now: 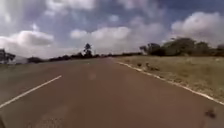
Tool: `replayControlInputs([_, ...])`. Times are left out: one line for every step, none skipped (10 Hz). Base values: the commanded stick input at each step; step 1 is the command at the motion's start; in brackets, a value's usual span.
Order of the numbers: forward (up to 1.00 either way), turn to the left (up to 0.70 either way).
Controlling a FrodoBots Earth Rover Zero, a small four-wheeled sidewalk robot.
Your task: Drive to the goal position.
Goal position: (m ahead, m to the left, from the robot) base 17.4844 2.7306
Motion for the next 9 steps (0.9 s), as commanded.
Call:
replayControlInputs([1.0, 0.0])
replayControlInputs([1.0, 0.0])
replayControlInputs([1.0, 0.0])
replayControlInputs([1.0, 0.0])
replayControlInputs([1.0, 0.0])
replayControlInputs([1.0, 0.0])
replayControlInputs([1.0, 0.0])
replayControlInputs([1.0, 0.0])
replayControlInputs([1.0, 0.0])
